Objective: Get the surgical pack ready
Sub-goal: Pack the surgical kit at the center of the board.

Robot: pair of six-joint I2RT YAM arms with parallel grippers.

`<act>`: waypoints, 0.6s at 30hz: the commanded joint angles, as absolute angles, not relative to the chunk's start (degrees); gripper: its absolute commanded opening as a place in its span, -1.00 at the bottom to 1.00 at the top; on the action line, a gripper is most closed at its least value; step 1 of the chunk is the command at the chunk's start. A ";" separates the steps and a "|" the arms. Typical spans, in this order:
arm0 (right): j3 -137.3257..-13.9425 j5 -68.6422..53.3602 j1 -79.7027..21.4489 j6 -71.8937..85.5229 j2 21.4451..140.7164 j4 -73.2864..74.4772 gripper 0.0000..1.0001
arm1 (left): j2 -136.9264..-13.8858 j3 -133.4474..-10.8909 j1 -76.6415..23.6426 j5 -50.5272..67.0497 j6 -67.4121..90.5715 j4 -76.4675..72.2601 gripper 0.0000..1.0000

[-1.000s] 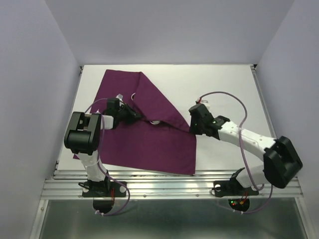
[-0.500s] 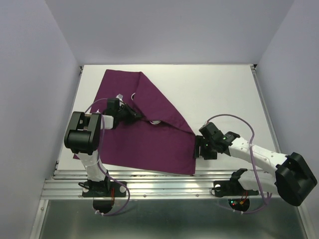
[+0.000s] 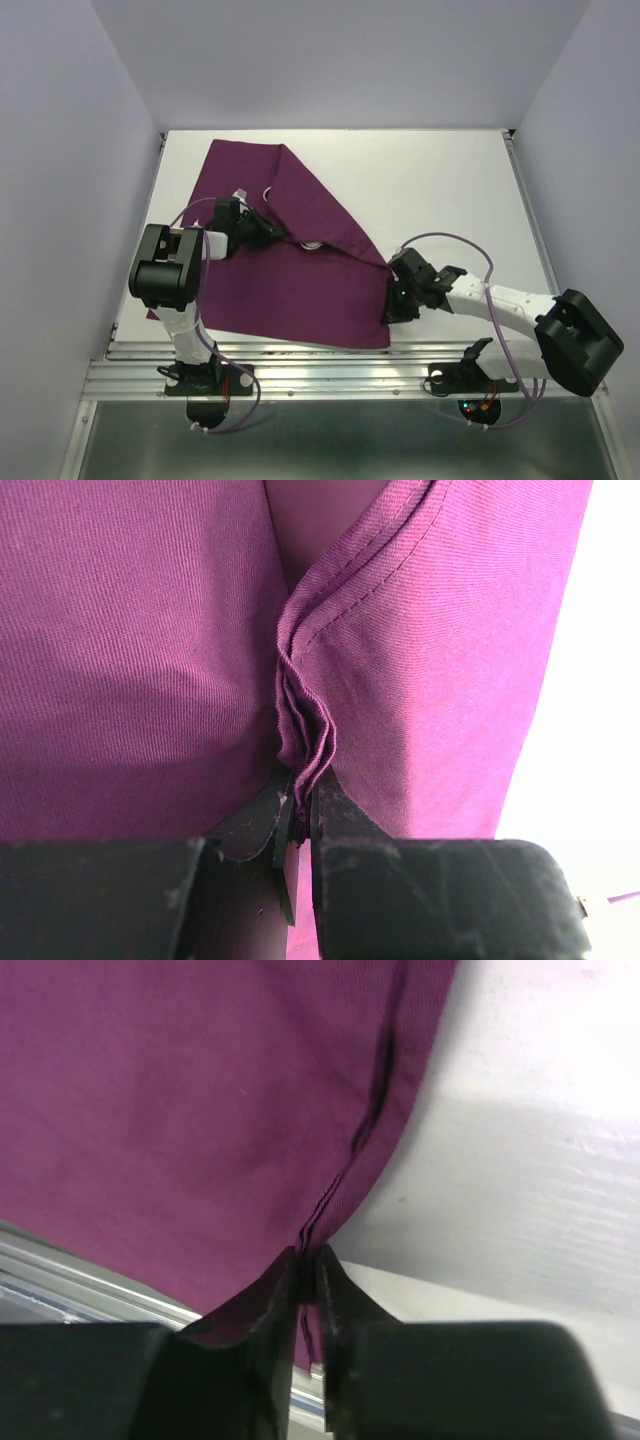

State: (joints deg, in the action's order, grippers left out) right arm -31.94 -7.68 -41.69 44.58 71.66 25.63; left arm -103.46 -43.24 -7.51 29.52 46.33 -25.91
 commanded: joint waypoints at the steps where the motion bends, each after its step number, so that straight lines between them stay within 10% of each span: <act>1: -36.38 -3.70 -42.10 44.92 71.90 21.62 -0.81 | -104.15 -42.89 -7.73 27.69 44.12 -22.15 -1.00; 18: -59.14 0.71 -42.10 33.85 75.67 15.93 -0.99 | -103.97 -44.30 -7.56 26.63 43.42 -20.48 -1.00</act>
